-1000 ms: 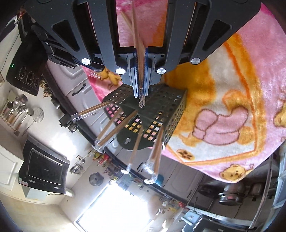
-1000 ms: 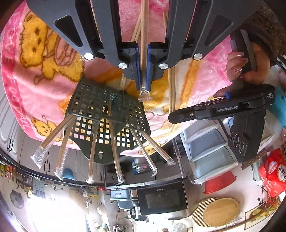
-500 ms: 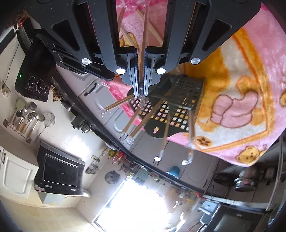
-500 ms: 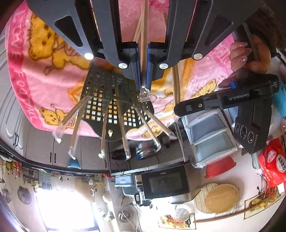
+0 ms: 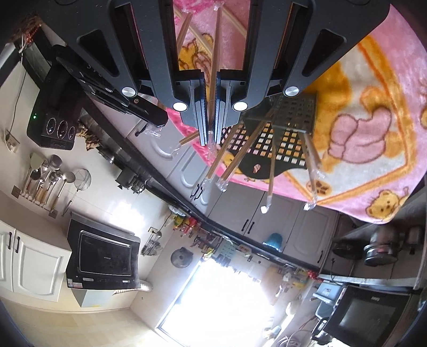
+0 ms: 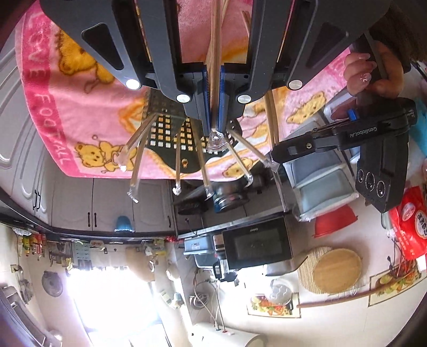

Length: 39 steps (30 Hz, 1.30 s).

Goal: Organize utensils
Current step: 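Lift the wrapped chopsticks toward the caddy with both tools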

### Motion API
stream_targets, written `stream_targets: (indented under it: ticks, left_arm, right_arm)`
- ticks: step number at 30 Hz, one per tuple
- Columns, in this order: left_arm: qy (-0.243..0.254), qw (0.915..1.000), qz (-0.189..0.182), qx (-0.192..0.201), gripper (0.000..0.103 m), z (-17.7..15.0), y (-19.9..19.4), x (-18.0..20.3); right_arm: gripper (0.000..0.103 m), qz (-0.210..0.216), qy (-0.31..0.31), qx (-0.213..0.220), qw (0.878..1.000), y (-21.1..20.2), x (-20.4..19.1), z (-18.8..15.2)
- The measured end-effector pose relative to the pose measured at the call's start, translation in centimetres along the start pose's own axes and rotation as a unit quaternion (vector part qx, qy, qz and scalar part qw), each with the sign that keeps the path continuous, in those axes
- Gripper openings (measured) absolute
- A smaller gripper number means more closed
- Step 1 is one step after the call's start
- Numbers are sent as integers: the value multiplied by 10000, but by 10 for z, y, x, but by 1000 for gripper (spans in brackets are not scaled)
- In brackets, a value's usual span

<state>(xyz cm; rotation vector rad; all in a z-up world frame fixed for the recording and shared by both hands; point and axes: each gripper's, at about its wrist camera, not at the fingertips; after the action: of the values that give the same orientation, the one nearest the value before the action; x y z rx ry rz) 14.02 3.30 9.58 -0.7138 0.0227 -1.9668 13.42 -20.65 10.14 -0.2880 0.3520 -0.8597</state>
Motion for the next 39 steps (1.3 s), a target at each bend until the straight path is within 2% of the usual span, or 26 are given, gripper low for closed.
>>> stream_targets:
  ticks: [12, 25, 34, 39]
  left_arm:
    - [226, 9996, -28, 149, 2, 19, 6, 11]
    - [377, 9987, 103, 318, 2, 43, 10, 14]
    - [379, 9957, 355, 768, 2, 75, 7, 9]
    - [415, 9911, 613, 1104, 2, 95, 0, 3]
  right_arm:
    - [6, -158, 137, 435, 9988, -8, 14, 20]
    - [6, -256, 131, 881, 9957, -4, 22, 54]
    - [6, -279, 207, 1267, 9913, 6, 30, 84]
    - [6, -250, 201, 1418, 9894, 13, 32, 102]
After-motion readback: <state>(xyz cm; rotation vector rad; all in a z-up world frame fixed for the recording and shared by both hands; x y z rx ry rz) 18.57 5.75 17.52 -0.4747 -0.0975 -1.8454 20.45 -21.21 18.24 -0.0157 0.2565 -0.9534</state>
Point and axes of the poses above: each gripper's, at about its wrist camera, not at the fingertips, and y roughly the way its jaws point, x to its right, z to its top, and after that the axes turned 1 degree about z, right-handed
